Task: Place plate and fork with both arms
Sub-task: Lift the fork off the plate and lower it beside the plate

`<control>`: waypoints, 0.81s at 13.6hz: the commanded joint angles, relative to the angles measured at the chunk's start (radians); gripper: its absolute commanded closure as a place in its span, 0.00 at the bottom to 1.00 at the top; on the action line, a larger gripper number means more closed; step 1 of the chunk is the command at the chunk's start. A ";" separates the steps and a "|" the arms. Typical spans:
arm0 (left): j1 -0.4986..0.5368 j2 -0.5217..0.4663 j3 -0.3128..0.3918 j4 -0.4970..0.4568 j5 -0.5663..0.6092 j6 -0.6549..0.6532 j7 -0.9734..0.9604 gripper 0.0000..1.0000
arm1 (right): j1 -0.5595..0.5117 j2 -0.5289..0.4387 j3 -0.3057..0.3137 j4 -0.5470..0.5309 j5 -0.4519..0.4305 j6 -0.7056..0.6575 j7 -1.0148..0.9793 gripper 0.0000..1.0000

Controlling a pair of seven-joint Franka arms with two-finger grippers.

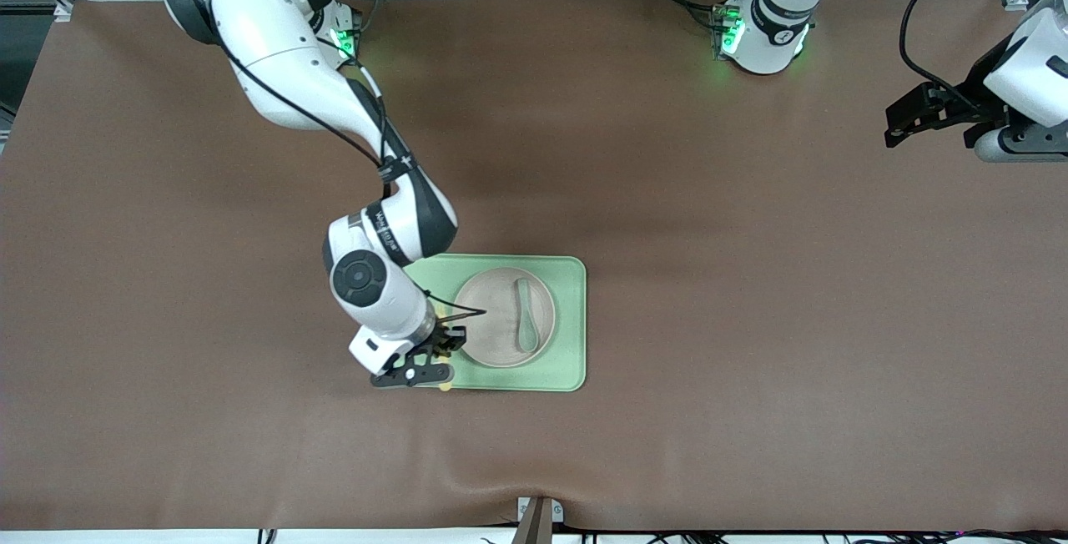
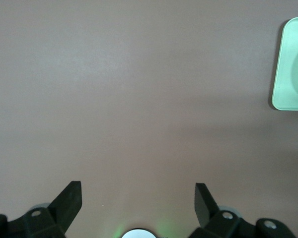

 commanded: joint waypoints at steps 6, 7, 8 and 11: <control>-0.015 0.009 0.000 0.024 -0.009 -0.006 0.002 0.00 | -0.045 -0.126 0.013 -0.316 0.073 0.143 -0.001 1.00; -0.015 0.009 0.000 0.024 -0.009 -0.006 0.001 0.00 | -0.040 -0.132 0.013 -0.331 0.088 0.156 0.011 1.00; -0.015 0.009 -0.001 0.024 -0.009 -0.006 0.002 0.00 | -0.035 -0.132 0.013 -0.333 0.095 0.157 0.020 1.00; -0.015 0.009 0.000 0.024 -0.011 -0.006 0.002 0.00 | -0.015 -0.132 0.012 -0.334 0.095 0.159 0.085 1.00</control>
